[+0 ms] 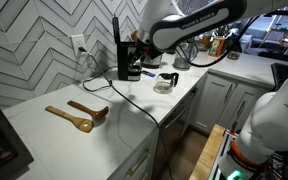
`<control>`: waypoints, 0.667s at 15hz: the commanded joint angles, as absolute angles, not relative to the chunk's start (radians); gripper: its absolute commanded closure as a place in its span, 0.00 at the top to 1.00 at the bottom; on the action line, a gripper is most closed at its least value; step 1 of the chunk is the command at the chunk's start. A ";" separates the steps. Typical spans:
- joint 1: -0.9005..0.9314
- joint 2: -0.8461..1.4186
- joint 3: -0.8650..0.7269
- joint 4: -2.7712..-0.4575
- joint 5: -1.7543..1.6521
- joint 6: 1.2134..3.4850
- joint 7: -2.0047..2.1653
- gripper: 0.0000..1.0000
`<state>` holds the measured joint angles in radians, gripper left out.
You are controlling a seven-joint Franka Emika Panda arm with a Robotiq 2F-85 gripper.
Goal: Close the opened top lid of the coffee maker, remove the plate that is in the coffee maker rack and put it on top of the coffee maker
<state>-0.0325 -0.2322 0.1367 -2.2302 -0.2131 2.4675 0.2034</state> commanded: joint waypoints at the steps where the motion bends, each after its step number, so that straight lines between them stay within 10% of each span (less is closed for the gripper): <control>1: -0.046 -0.165 0.132 -2.141 -0.335 2.450 0.184 1.00; 10: -0.010 0.075 0.103 -1.836 -0.559 2.445 0.170 1.00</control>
